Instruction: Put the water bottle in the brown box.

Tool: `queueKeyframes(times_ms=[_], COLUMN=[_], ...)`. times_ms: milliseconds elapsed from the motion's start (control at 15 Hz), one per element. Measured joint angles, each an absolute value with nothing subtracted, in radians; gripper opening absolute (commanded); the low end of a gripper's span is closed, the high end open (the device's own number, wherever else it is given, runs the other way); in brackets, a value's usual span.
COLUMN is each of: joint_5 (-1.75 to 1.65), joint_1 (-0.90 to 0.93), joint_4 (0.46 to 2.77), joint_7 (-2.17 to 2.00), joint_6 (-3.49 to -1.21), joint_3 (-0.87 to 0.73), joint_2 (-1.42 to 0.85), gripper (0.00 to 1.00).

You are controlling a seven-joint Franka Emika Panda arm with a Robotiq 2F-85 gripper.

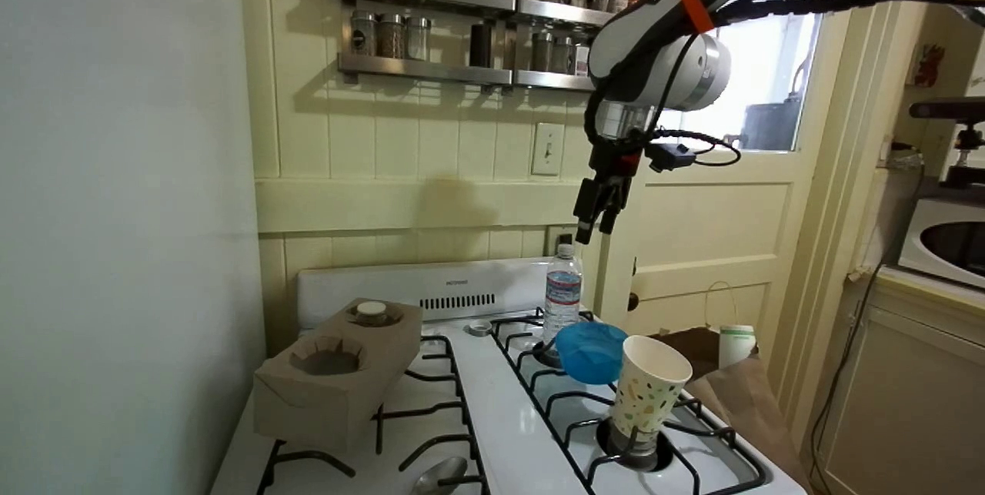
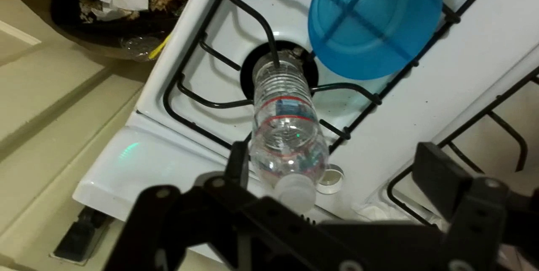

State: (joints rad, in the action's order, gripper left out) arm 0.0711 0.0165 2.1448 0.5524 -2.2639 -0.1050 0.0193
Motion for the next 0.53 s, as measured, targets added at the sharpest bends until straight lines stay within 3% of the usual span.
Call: queueKeyframes(times_ms=[400,533], joint_5=[0.078,0.078], joint_1=[-0.018,-0.018], joint_4=[2.095,2.065], joint_7=[0.557,0.556], joint_6=[-2.313,-2.316], joint_3=[-0.090,-0.074], joint_2=[-0.062,-0.086], gripper=[0.93,0.80])
